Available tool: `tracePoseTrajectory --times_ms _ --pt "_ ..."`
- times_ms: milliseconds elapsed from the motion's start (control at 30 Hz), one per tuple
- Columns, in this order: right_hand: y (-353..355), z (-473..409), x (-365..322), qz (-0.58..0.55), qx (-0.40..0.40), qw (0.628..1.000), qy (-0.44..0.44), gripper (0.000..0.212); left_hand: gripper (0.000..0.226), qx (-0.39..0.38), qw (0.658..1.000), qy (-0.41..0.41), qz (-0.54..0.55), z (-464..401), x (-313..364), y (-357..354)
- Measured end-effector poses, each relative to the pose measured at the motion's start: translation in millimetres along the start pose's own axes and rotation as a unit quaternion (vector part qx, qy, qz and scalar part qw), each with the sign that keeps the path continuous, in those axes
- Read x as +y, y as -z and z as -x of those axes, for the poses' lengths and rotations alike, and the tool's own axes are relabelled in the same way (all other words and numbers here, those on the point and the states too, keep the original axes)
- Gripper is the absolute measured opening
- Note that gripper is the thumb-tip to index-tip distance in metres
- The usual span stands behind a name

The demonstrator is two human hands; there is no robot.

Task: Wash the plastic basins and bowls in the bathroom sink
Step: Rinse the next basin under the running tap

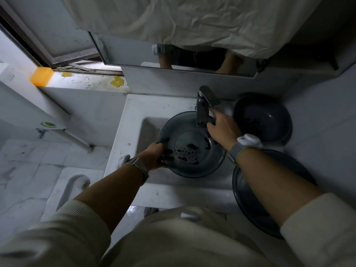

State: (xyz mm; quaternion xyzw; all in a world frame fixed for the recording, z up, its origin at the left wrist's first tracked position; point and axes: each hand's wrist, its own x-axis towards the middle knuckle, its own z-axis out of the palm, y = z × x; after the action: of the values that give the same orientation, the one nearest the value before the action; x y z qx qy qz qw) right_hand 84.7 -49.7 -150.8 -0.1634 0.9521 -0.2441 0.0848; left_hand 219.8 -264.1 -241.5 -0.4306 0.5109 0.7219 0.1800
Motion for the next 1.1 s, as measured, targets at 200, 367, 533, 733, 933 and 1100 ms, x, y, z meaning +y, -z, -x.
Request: tracePoseTrajectory --times_ms 200,367,533,733,933,1100 --pt "-6.6 -1.9 0.7 0.041 0.028 0.999 0.014 0.059 0.014 0.002 0.999 0.01 -0.04 3.5 -5.3 2.7" --pt "-8.7 -7.3 3.8 0.061 0.054 0.996 0.029 0.053 0.017 0.011 0.999 0.032 -0.034 1.8 -6.9 2.6" --pt "-7.5 -9.1 8.6 0.07 0.061 0.995 0.031 0.048 0.017 0.0 0.999 0.038 -0.009 1.1 -4.6 -3.1" --pt "1.1 -18.1 7.6 0.074 0.065 0.995 0.035 0.047 0.019 0.004 0.999 0.029 -0.015 -2.2 -2.7 -6.3" --pt "-0.3 -17.4 9.8 0.053 0.062 0.995 0.048 0.052 0.021 -0.026 0.999 0.013 -0.024 -4.3 -6.3 -3.1" --pt "-0.9 -17.3 12.0 0.044 0.071 0.995 0.047 0.05 0.045 -0.034 0.999 -0.006 0.012 -7.1 -6.4 -1.7"
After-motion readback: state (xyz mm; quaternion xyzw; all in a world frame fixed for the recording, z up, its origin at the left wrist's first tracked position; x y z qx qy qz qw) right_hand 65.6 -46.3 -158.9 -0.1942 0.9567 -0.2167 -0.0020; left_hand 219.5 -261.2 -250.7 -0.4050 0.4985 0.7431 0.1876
